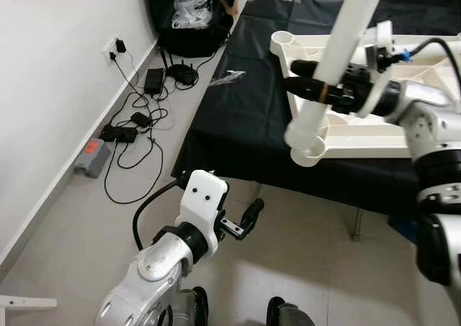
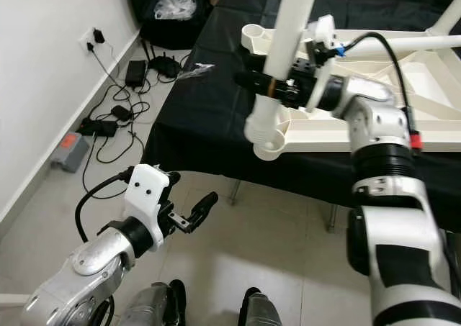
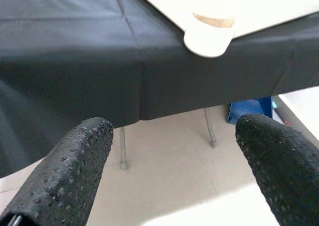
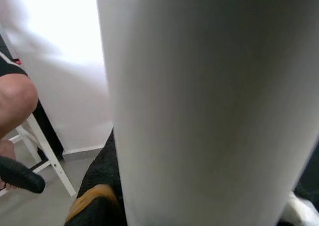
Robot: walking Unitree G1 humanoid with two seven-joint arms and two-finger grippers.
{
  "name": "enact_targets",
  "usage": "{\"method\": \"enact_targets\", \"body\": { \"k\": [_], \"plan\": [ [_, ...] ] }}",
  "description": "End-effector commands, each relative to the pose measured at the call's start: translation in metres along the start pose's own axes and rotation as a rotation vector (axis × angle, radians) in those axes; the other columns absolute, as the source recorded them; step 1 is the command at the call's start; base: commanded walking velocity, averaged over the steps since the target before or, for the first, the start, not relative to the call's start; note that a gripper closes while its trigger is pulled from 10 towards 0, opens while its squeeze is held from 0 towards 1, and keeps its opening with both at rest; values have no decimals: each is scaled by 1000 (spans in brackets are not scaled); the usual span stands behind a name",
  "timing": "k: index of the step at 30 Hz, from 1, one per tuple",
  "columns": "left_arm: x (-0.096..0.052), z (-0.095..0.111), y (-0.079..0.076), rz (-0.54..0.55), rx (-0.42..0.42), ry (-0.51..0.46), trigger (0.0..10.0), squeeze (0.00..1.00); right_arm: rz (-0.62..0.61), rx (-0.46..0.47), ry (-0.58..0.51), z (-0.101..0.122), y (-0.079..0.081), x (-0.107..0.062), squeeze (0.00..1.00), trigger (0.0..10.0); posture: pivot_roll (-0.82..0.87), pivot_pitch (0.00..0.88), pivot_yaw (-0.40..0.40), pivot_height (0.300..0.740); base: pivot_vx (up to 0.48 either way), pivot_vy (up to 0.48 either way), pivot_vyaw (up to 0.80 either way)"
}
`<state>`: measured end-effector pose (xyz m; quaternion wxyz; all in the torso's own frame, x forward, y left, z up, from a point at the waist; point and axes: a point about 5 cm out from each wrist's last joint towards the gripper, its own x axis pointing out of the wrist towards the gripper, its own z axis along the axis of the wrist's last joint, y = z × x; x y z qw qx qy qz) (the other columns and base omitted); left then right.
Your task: Building children table
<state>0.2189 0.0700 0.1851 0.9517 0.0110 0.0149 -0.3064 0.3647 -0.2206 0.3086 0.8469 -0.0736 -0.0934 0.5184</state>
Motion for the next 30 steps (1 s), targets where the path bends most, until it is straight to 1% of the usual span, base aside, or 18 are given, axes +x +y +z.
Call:
{"method": "enact_targets", "body": {
  "k": [1, 4, 5, 7, 12, 19, 24, 30],
  "plan": [
    [-4, -1, -3, -18, -6, 18, 10000, 0, 19, -30, 7, 8, -1, -5, 0, 10000, 188, 342, -6, 740, 0, 0, 0],
    [-5, -1, -4, -22, -7, 19, 10000, 0, 35, -31, 3, 11, -2, -9, 0, 10000, 189, 351, 2, 740, 0, 0, 0],
    [-6, -1, -5, -28, -8, 23, 10000, 0, 49, -36, -11, 16, -2, -13, 0, 10000, 189, 355, 9, 740, 0, 0, 0],
    [-7, -2, -5, -32, -8, 28, 10000, 0, 57, -42, -18, 20, -2, -16, 0, 10000, 187, 356, 16, 740, 0, 0, 0],
    [-7, -3, -5, -41, -2, 38, 10000, 0, 92, -57, -38, 24, 0, -20, 0, 10000, 191, 352, 23, 740, 0, 0, 0],
    [-6, -1, -2, -41, 14, 42, 10000, 0, 140, -67, -69, 21, 5, -19, 0, 10000, 205, 340, 31, 740, 0, 0, 0],
    [-7, 0, -1, -40, 33, 48, 10000, 0, 181, -49, -87, 12, 14, -21, 0, 10000, 211, 329, 37, 740, 0, 0, 0],
    [-8, 0, 0, -41, 32, 49, 10000, 0, 197, -43, -86, 11, 16, -24, 0, 10000, 210, 324, 41, 740, 0, 0, 0]
  ]
}}
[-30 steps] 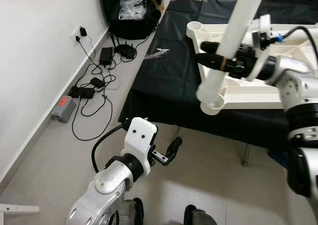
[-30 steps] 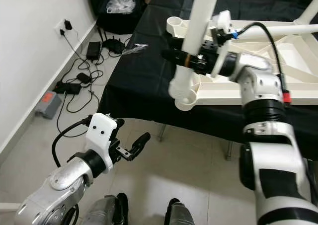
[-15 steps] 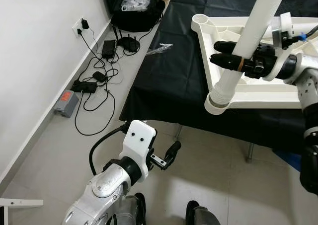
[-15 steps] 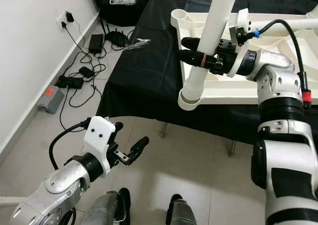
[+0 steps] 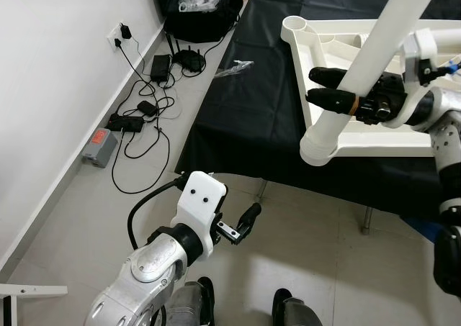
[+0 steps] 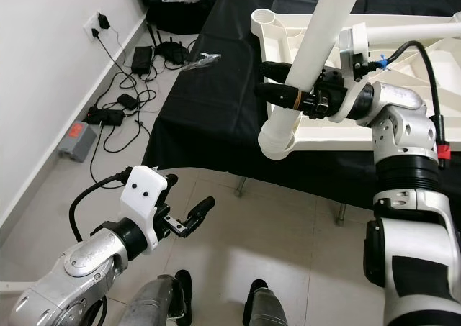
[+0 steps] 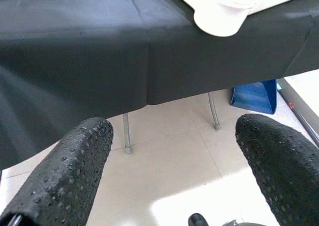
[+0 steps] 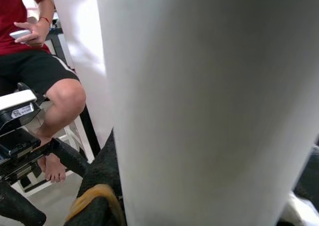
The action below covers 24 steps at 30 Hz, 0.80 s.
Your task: Building children table
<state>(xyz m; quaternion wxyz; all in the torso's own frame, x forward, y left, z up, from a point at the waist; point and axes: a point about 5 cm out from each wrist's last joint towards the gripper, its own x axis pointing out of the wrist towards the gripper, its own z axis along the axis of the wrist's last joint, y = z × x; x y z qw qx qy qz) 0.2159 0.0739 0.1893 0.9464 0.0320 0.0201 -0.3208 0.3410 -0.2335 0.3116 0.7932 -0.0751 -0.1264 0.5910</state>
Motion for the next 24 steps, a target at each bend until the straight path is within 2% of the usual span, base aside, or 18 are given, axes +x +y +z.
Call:
{"method": "enact_targets", "body": {
  "k": [1, 13, 24],
  "plan": [
    [-3, -4, -1, -11, -5, 25, 10000, 0, 22, -15, -3, 2, 2, -3, 0, 10000, 212, 320, 39, 740, 0, 0, 0],
    [-2, -2, -1, -21, 4, 24, 10000, 0, 4, -63, 0, 13, 0, -5, 0, 10000, 215, 318, 41, 740, 0, 0, 0],
    [-3, -3, 0, -20, 5, 26, 10000, 0, 4, -51, 31, 10, 2, -11, 0, 10000, 213, 321, 42, 740, 0, 0, 0]
  ]
}}
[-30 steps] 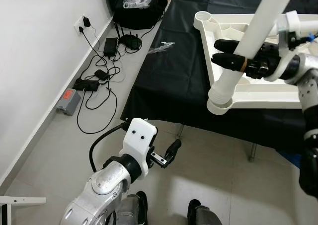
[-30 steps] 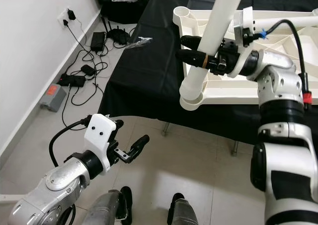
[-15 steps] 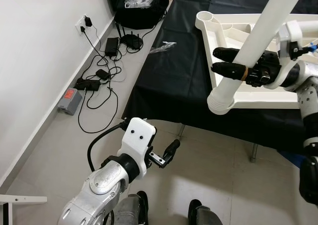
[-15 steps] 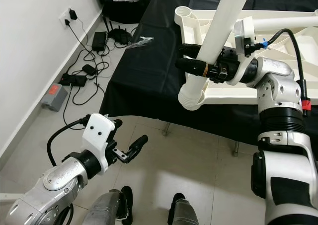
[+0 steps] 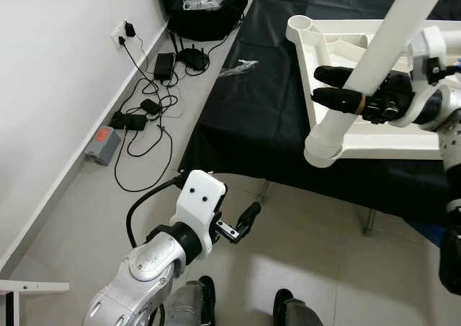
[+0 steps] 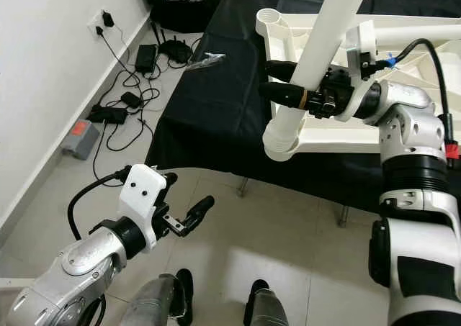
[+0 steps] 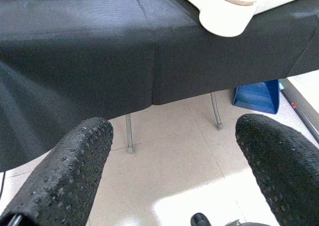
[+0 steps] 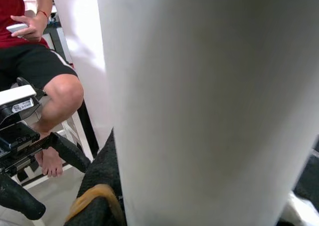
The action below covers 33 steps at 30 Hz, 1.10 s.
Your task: Building children table
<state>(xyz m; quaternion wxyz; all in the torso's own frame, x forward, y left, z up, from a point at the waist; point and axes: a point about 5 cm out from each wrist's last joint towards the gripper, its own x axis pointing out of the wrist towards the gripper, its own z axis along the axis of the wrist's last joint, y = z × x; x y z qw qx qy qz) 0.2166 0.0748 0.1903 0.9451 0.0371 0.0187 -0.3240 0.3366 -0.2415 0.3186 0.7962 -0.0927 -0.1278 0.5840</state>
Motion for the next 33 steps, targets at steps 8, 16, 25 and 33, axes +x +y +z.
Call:
{"method": "enact_targets", "body": {
  "k": [8, 16, 25, 33],
  "plan": [
    [-2, -4, 0, -15, -3, 25, 10000, 0, -3, -22, 28, -2, 2, -6, 0, 10000, 217, 323, 47, 740, 0, 0, 0],
    [-2, -3, -1, -15, -3, 25, 10000, 0, -24, -48, 50, -6, 0, -7, 0, 10000, 221, 328, 46, 740, 0, 0, 0],
    [-2, -3, 0, -11, -2, 24, 10000, 0, -24, -53, 54, -5, -1, -10, 0, 10000, 217, 329, 44, 740, 0, 0, 0],
    [-1, -2, -1, -12, -3, 20, 10000, 0, -26, -33, 64, -17, 3, -10, 0, 10000, 217, 332, 46, 740, 0, 0, 0]
  ]
}}
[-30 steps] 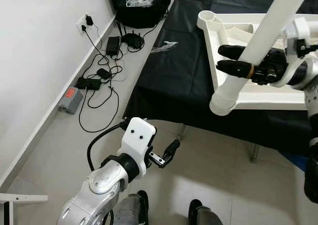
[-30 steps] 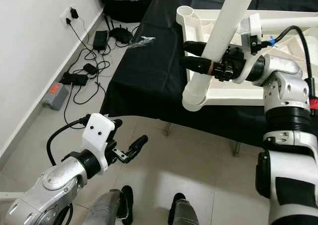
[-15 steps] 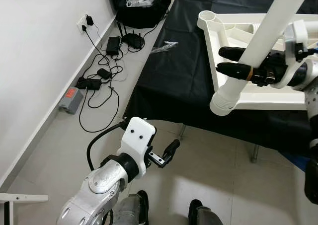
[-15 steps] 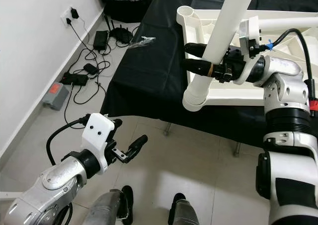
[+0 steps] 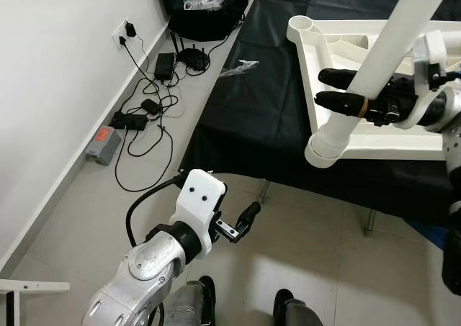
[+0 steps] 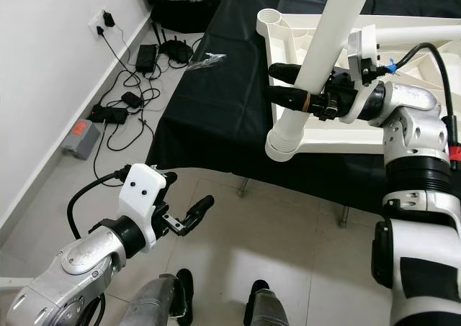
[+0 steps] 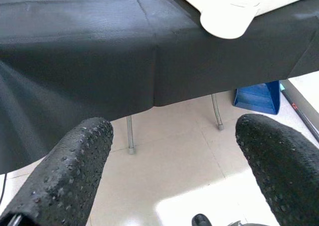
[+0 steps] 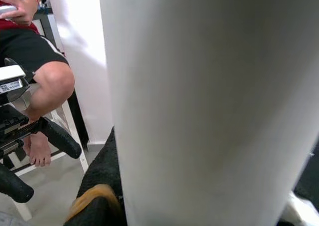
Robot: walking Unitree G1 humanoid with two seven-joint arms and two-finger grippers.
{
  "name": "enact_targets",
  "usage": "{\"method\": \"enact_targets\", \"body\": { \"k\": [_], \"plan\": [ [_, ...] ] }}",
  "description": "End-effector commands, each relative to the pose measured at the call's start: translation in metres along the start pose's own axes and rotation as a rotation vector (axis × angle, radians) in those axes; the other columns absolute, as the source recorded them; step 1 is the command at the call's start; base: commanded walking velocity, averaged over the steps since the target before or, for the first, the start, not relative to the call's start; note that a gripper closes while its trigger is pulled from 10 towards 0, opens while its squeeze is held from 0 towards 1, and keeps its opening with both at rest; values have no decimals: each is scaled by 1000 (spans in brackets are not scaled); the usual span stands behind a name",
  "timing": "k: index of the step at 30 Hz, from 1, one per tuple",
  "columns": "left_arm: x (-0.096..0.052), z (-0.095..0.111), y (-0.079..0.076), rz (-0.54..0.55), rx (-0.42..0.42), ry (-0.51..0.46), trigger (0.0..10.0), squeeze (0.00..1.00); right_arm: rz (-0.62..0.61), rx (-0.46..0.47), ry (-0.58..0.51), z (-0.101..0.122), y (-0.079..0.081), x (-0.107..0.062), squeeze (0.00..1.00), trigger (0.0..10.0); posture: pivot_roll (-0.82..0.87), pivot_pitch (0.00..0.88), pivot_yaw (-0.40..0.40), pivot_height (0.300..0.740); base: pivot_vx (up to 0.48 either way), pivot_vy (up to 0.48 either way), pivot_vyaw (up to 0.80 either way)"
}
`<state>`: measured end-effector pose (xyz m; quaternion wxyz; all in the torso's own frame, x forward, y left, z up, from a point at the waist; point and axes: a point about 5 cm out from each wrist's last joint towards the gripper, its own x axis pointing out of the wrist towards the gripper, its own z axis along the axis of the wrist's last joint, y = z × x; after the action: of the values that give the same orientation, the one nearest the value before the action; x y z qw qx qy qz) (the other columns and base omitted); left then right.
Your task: Building children table
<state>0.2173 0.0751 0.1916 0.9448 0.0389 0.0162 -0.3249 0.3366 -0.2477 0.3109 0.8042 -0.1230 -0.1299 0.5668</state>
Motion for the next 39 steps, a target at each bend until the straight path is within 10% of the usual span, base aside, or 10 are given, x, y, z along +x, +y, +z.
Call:
{"method": "enact_targets", "body": {
  "k": [1, 19, 39],
  "plan": [
    [-1, -3, -1, -8, -6, 21, 10000, 0, -14, 21, 32, -16, 6, -1, 0, 10000, 218, 331, 45, 740, 0, 0, 0],
    [0, -2, 0, 0, -7, 13, 10000, 0, -125, 42, 102, -34, 6, 4, 0, 10000, 208, 329, 40, 740, 0, 0, 0],
    [3, -1, 8, 21, 12, -2, 10000, 0, -509, 55, 182, -57, 2, 5, 0, 10000, 192, 308, 35, 740, 0, 0, 0]
  ]
}}
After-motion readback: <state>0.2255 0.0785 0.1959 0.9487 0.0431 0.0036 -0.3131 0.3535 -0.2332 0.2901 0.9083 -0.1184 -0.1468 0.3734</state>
